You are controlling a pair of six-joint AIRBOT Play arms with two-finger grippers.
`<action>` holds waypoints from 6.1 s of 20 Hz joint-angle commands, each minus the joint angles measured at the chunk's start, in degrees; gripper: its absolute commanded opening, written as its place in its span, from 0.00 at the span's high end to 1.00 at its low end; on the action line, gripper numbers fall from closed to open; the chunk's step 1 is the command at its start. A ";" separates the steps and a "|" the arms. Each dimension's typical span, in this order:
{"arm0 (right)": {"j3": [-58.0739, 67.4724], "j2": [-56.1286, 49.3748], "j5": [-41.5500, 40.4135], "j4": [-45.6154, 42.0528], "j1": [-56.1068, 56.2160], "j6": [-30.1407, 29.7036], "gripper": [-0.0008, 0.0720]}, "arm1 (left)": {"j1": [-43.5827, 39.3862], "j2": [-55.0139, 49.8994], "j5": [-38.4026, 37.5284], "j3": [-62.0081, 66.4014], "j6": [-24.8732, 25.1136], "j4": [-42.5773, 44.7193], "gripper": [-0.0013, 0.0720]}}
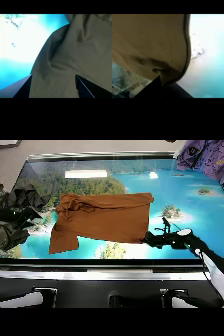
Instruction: Fold the clothes and pants, and hang the long-sleeved shirts on hangers.
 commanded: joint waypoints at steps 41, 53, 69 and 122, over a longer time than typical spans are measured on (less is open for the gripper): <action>61.90 5.64 19.30 -15.41 0.39 14.32 0.95 | -7.26 0.35 3.23 42.10 9.25 -11.82 0.96; 79.19 32.00 23.52 -31.52 0.39 29.66 0.95 | -7.82 39.30 5.16 41.09 -5.29 15.30 0.96; 79.01 -18.12 30.25 -35.89 0.39 31.63 0.95 | -16.26 -6.69 12.20 30.77 4.59 7.02 0.96; 6.60 -5.75 14.49 -7.89 -16.22 -1.33 0.95 | 2.49 7.58 -0.33 -6.97 -2.69 5.18 0.15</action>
